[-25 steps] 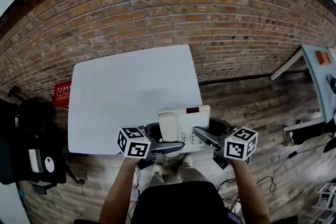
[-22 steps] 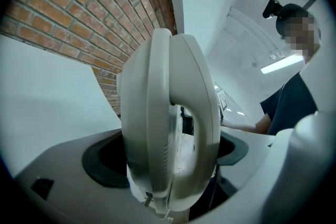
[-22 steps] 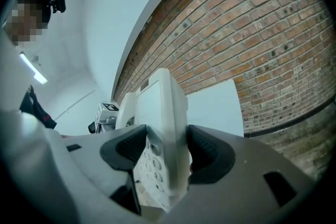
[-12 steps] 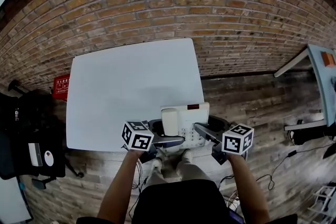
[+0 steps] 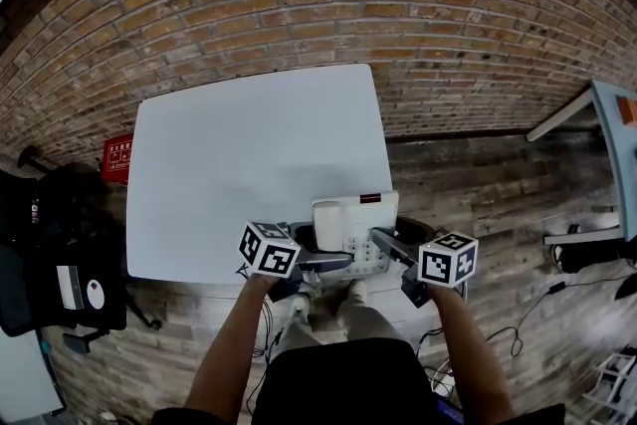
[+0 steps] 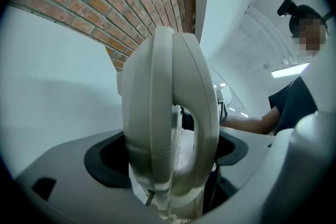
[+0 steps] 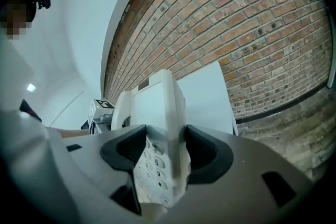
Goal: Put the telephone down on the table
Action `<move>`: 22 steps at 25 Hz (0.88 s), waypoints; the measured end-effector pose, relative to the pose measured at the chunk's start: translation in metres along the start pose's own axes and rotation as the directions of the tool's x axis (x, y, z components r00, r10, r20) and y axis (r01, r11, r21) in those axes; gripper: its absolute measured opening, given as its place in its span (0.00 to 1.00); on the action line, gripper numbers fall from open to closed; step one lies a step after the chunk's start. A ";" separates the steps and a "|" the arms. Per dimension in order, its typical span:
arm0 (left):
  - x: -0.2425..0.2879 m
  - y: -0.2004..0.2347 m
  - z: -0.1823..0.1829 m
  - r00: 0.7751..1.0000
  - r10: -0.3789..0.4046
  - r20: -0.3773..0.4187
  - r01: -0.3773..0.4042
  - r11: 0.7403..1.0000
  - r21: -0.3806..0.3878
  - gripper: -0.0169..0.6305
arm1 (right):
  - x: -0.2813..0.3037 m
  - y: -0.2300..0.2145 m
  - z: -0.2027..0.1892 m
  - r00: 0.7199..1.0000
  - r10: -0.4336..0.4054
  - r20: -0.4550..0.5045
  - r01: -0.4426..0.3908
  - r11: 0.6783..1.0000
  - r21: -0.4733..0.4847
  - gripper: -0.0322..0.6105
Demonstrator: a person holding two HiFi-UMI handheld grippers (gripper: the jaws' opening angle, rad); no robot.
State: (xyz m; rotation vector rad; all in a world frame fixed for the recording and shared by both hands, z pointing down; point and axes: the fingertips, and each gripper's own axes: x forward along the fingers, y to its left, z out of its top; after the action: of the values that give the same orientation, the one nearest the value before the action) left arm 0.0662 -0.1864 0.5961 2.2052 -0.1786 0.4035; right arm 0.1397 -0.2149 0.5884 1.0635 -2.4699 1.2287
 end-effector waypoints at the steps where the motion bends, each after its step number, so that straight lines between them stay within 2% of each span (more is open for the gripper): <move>1: 0.000 0.002 0.000 1.000 0.002 -0.001 -0.002 1.000 -0.002 0.72 | 0.001 -0.002 -0.001 1.000 -0.001 -0.002 0.001 1.000 0.005 0.43; 22: 0.018 0.029 -0.019 0.997 0.007 -0.073 -0.011 0.998 -0.055 0.72 | 0.018 -0.029 -0.022 0.997 -0.024 -0.067 0.027 0.999 0.043 0.42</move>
State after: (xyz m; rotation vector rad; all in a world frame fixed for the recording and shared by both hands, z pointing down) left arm 0.0706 -0.1891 0.6350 2.1321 -0.1591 0.4773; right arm 0.1430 -0.2190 0.6283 1.0437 -2.3833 1.2954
